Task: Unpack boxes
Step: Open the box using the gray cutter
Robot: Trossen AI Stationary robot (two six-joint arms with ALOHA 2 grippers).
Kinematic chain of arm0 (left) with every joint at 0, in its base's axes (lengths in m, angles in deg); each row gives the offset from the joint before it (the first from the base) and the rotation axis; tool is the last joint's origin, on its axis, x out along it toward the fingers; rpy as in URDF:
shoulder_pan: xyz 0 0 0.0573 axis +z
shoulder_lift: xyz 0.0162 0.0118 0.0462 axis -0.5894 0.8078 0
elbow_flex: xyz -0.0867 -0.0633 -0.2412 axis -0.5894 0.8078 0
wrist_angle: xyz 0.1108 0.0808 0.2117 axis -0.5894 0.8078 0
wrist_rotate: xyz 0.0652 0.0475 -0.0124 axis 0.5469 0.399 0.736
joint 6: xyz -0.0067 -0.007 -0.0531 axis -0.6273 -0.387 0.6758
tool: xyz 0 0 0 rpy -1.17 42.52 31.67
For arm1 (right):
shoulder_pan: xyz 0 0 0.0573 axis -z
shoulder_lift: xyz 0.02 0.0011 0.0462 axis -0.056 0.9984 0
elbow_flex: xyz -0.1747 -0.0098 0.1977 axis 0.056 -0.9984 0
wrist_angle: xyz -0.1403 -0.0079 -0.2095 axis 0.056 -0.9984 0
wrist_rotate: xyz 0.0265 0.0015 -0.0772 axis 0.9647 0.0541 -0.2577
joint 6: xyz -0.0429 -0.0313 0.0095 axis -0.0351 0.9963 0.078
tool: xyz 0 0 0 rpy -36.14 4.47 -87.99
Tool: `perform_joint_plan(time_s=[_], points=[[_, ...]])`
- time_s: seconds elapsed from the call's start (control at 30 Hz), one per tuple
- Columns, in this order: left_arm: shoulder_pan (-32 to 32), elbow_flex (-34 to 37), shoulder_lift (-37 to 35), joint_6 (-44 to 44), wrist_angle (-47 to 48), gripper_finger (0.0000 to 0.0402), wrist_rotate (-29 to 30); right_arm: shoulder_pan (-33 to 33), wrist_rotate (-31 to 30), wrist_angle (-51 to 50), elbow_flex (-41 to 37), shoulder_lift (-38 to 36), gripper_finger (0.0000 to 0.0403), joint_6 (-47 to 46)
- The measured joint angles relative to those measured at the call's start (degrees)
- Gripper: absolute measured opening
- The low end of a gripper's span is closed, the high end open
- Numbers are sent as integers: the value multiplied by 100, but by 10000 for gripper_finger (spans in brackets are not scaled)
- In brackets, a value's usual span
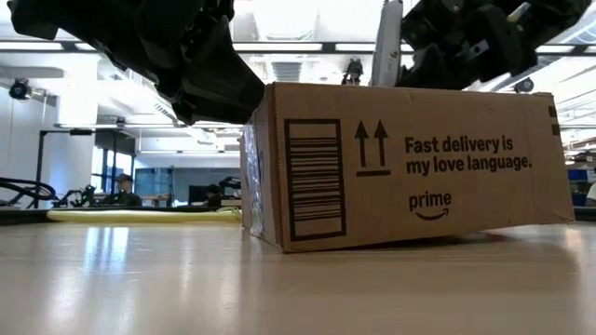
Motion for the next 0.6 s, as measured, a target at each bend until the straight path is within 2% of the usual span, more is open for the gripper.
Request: perform_joint_plan(time_s=[0.6], points=[[4, 0, 0, 168, 21, 200, 7, -13, -310, -865, -312, -911, 49, -417]])
